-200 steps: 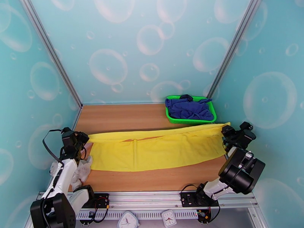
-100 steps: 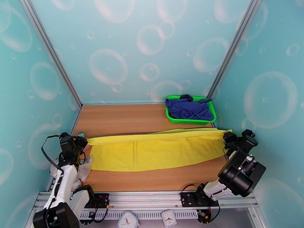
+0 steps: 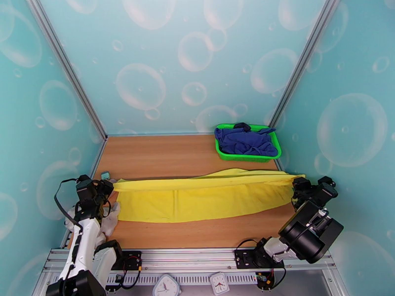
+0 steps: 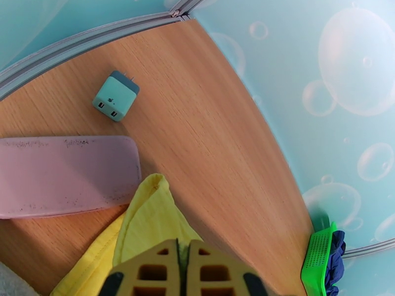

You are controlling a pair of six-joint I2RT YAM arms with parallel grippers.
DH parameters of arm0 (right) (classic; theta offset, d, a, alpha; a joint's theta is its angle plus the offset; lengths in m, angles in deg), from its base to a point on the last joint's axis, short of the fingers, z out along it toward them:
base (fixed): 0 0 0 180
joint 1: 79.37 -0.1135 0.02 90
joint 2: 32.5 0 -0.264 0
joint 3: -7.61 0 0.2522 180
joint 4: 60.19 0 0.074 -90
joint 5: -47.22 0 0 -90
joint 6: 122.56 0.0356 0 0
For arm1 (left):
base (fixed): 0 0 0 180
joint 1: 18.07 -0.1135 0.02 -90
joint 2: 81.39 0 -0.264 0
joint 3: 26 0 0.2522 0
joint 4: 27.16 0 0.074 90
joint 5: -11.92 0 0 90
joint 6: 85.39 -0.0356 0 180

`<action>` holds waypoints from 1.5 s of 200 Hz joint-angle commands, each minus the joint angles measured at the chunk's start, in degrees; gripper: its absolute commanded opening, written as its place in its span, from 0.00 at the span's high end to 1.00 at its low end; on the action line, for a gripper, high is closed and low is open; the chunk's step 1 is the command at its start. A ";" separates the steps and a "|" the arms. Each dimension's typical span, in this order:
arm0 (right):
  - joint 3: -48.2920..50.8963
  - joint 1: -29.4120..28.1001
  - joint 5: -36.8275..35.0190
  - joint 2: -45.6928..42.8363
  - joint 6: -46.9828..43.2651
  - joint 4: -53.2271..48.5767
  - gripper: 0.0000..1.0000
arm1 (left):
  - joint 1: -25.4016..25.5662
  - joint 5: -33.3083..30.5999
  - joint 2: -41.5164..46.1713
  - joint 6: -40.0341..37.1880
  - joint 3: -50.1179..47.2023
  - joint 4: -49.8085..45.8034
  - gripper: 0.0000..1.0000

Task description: Fold and stack the trousers

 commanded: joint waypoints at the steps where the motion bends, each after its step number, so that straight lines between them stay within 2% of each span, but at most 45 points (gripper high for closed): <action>1: 1.41 3.19 -4.28 -2.01 4.36 4.84 0.92 | -1.18 -1.55 2.01 -0.64 -1.06 -0.28 1.00; 42: 2.48 4.28 -3.75 -2.85 5.55 6.03 0.88 | -1.17 -1.82 3.99 -1.03 -1.18 -1.49 0.96; 59: 4.17 5.06 -3.79 -4.10 6.62 8.41 0.82 | -1.37 -2.17 5.25 -1.03 -1.39 -2.13 0.94; 71: 4.82 5.27 -4.43 -5.49 6.84 8.78 0.71 | -1.48 -2.66 6.23 -1.31 -1.26 -2.77 0.88; 92: 5.38 5.26 -4.54 -7.84 6.76 9.33 0.60 | -1.58 -4.71 7.99 -2.45 -0.97 -3.72 0.74; 101: 5.55 5.22 -4.75 -9.01 6.66 9.33 0.56 | -1.68 -5.32 8.56 -3.17 -1.09 -3.44 0.72; 117: 5.89 5.11 -5.73 -11.44 6.36 8.87 0.52 | -1.60 -5.88 8.80 -4.59 -1.10 -2.43 0.68; 142: 6.10 2.94 -6.28 -15.77 5.94 8.41 0.52 | -0.65 -4.69 6.91 -6.22 -0.95 0.16 0.65; 151: 5.35 -0.04 -6.45 -17.19 4.55 6.69 0.52 | 1.39 -3.61 4.96 -7.19 -0.68 1.73 0.66; 160: 3.70 -4.38 -7.50 -18.49 1.71 2.58 0.52 | 5.58 -3.32 1.65 -8.87 0.93 2.19 0.69; 171: 1.09 -12.13 -10.25 -19.51 -3.33 -4.04 0.52 | 13.71 -5.09 -4.12 -11.82 4.24 1.93 0.68; 186: -1.36 -25.94 -14.95 -18.85 -9.25 -10.55 0.52 | 26.50 -10.38 -14.18 -14.62 10.49 -1.42 0.64; 198: -2.68 -36.10 -15.95 -16.01 -12.35 -13.81 0.52 | 31.97 -9.48 -22.36 -14.48 14.77 -3.96 0.63; 213: -4.12 -46.98 -13.95 -10.37 -14.41 -17.19 0.52 | 35.19 -6.78 -30.25 -14.51 17.71 -5.07 0.62; 227: -5.11 -54.16 -12.04 -3.82 -14.17 -18.04 0.53 | 37.87 -9.91 -35.46 -14.74 19.77 -6.67 0.62; 243: -6.27 -61.14 -10.78 3.81 -13.26 -16.07 0.54 | 38.62 -11.47 -39.75 -14.87 21.00 -6.30 0.61; 271: -9.53 -68.91 -8.74 14.90 -11.42 -14.60 0.54 | 39.39 -13.95 -44.88 -14.54 24.55 -9.53 0.62; 300: -9.05 -71.47 -9.70 19.91 -8.83 -12.45 0.54 | 39.16 -18.03 -47.40 -13.82 24.66 -11.04 0.61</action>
